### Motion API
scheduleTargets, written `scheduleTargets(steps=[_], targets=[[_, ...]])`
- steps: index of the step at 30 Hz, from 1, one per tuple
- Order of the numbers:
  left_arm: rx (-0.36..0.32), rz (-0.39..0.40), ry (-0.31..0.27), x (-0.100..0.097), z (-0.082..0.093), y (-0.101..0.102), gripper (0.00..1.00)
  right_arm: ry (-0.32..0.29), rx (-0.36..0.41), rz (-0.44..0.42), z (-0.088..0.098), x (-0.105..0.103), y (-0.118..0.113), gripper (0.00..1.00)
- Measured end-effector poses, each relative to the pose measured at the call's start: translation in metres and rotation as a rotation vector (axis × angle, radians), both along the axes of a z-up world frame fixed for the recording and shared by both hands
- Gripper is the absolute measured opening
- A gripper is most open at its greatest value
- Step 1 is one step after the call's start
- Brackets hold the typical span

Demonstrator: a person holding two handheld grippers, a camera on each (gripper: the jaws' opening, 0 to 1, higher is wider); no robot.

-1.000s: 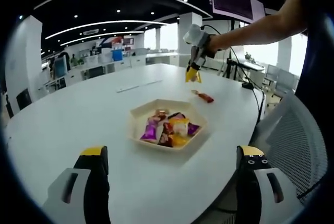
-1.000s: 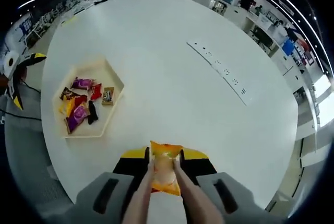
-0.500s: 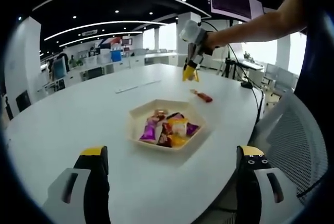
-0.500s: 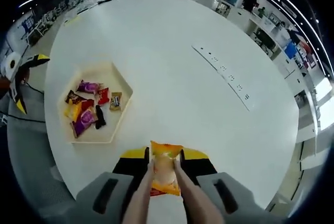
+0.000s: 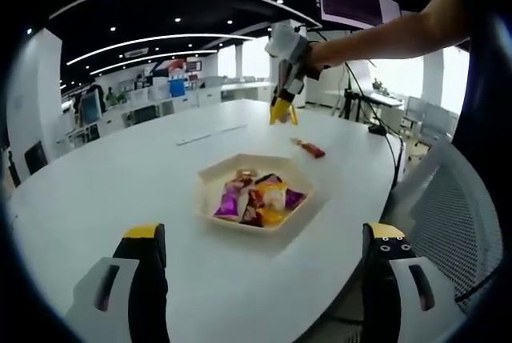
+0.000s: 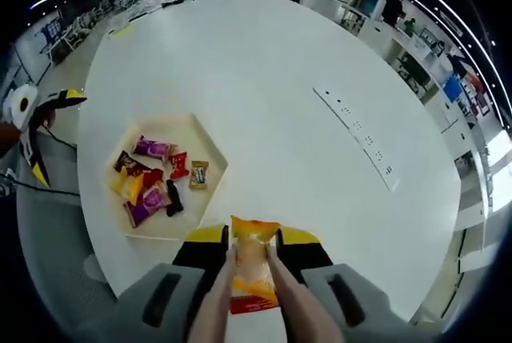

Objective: Place the target food into the container with the food tongs after gripping and lifting it, then release it inside without dropping or visibly crushing the food.

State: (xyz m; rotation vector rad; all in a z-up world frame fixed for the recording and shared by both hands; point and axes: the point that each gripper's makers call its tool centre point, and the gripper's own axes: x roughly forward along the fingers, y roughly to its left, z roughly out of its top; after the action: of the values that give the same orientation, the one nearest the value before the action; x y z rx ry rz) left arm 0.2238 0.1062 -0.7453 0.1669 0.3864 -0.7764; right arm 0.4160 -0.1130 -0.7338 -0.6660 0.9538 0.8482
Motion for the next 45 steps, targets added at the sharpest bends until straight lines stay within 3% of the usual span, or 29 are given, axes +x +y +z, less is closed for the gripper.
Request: scheduleTargets(steps=[7,12,19,25,27,32,35,40,45], targets=[[0.009,0.013,0.013,-0.002,-0.002,0.003,0.98,0.007,0.013,0.029,0.011,-0.012,0.026,0.22],[0.021,0.001,-0.020,-0.002,0.002,0.001,0.99,0.004,0.016,0.063,0.020,-0.020,0.047,0.22],[0.007,0.034,-0.036,0.003,0.007,0.007,1.00,0.006,-0.004,0.121,0.024,-0.033,0.077,0.22],[0.024,0.016,-0.044,0.001,0.006,0.004,1.00,0.007,0.005,0.160,0.030,-0.040,0.100,0.23],[-0.004,0.028,-0.023,0.001,0.005,0.004,1.00,0.002,0.013,0.171,0.034,-0.041,0.107,0.23],[-0.025,0.072,-0.036,0.005,0.010,0.013,1.00,0.012,0.031,0.198,0.037,-0.047,0.126,0.23],[-0.013,0.076,-0.025,0.007,0.007,0.014,1.00,0.012,0.040,0.199,0.038,-0.049,0.132,0.23],[0.013,0.017,-0.020,-0.003,0.002,0.002,1.00,0.015,0.047,0.202,0.039,-0.054,0.138,0.23],[-0.013,0.007,-0.024,-0.004,0.006,0.001,1.00,0.013,0.050,0.192,0.043,-0.053,0.138,0.23]])
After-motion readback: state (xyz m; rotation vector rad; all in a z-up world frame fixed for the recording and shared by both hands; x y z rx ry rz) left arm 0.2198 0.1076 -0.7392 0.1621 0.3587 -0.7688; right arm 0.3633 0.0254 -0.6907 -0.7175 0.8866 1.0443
